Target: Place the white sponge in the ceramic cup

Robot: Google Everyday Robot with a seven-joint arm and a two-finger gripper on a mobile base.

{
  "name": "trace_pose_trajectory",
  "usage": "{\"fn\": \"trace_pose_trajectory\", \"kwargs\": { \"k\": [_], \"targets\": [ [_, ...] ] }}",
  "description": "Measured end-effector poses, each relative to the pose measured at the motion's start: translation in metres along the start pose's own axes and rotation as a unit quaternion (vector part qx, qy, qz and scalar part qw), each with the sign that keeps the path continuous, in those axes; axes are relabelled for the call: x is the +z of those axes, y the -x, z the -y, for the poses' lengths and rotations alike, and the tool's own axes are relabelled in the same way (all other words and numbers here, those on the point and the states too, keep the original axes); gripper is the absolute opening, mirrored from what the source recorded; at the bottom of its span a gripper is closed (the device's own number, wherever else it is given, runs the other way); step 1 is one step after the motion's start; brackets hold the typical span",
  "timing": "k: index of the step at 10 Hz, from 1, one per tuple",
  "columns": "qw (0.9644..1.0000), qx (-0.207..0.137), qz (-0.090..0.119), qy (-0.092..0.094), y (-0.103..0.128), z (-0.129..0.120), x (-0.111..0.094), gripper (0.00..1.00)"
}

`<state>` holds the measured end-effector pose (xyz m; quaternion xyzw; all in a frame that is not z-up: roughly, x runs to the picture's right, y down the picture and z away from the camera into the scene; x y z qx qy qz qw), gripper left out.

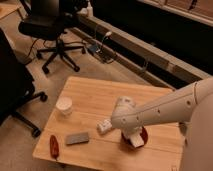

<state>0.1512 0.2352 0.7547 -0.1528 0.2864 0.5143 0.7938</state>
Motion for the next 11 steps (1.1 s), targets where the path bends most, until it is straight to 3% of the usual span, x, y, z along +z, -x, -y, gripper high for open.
{"fn": "trace_pose_trajectory", "kwargs": {
  "k": [1,6,8,10,11],
  "targets": [
    [1.0000,0.001,0.000,-0.001,0.000,0.001,0.000,0.30],
    [1.0000,0.005,0.000,-0.005,0.002,0.005,-0.002,0.27],
    [0.9999,0.008,0.000,-0.011,0.002,0.010,-0.007,0.08],
    [0.9994,0.028,0.013,-0.017,0.009,0.018,-0.028,0.00],
    [0.9982,0.045,0.035,-0.015,0.020,0.023,-0.056,0.00]
  ]
}}
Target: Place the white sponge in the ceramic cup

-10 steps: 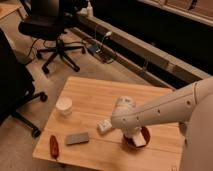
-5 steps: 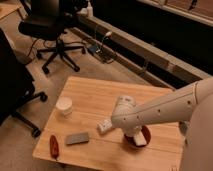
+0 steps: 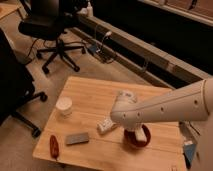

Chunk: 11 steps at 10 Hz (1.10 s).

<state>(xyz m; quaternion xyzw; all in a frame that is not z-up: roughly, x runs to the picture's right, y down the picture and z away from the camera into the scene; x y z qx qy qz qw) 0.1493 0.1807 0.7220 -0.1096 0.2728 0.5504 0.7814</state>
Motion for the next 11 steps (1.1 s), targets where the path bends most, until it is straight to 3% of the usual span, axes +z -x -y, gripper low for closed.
{"fn": "trace_pose_trajectory", "kwargs": {
  "k": [2,3,4,6,8,10,11],
  "targets": [
    [0.9985,0.021,0.048,0.013,0.026,0.001,-0.051,0.00],
    [0.9962,0.023,0.081,0.024,0.044,-0.006,-0.078,0.00],
    [0.9941,0.019,0.101,0.035,0.057,-0.015,-0.091,0.00],
    [0.9890,0.007,0.134,0.062,0.082,-0.049,-0.105,0.00],
    [0.9846,-0.015,0.153,0.084,0.102,-0.086,-0.110,0.00],
    [0.9764,-0.050,0.178,0.111,0.131,-0.146,-0.122,0.00],
    [0.9731,-0.061,0.188,0.119,0.140,-0.165,-0.127,0.00]
  ]
}}
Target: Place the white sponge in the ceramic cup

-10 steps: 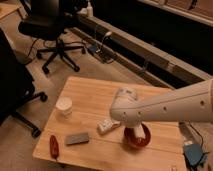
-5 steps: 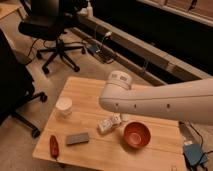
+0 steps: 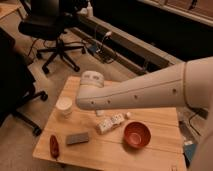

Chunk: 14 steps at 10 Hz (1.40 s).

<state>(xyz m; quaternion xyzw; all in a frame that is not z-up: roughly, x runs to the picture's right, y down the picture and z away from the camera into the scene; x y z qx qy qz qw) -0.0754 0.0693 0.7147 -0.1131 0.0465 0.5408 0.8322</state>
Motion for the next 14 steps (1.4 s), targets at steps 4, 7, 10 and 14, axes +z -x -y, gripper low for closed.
{"fn": "trace_pose_trajectory", "kwargs": {
  "k": [4,7,10,14],
  "targets": [
    [0.9978,-0.037,0.042,0.035,0.050,-0.062,0.008,0.00],
    [0.9946,-0.037,0.079,0.057,0.083,-0.080,0.004,0.00],
    [0.9909,-0.029,0.105,0.079,0.104,-0.097,0.006,0.00],
    [0.9862,-0.037,0.120,0.108,0.115,-0.128,0.013,0.00]
  ]
}}
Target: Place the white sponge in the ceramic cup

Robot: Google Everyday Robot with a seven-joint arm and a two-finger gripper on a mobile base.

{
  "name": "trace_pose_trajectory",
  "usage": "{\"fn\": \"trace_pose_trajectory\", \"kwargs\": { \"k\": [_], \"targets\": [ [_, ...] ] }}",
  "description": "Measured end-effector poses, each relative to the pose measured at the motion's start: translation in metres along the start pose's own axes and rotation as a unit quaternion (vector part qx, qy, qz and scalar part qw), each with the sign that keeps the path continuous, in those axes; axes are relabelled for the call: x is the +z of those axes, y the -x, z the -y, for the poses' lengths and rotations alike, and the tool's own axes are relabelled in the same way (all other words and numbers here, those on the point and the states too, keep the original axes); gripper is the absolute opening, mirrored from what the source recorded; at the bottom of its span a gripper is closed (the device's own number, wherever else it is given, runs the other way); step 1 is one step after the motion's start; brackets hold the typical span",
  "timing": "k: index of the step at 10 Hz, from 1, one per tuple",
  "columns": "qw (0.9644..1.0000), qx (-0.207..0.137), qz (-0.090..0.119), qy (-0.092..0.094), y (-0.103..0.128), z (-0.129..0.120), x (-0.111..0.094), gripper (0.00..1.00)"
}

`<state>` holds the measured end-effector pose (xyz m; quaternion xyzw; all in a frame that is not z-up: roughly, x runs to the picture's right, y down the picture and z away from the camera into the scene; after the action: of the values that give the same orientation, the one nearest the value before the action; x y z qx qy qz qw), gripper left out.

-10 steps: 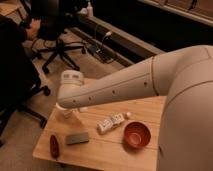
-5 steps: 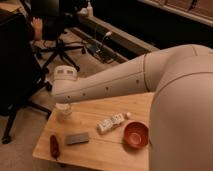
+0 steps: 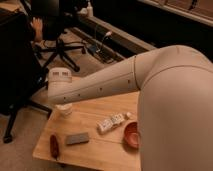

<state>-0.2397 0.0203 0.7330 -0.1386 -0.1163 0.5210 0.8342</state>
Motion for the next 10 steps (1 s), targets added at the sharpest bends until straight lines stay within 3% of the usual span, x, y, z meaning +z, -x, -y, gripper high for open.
{"fn": "trace_pose_trajectory", "kwargs": {
  "k": [5,10],
  "targets": [
    [0.9998,-0.005,0.006,0.018,-0.001,-0.008,0.025,0.00],
    [0.9998,-0.012,-0.002,0.017,-0.013,0.000,0.051,0.00]
  ]
}}
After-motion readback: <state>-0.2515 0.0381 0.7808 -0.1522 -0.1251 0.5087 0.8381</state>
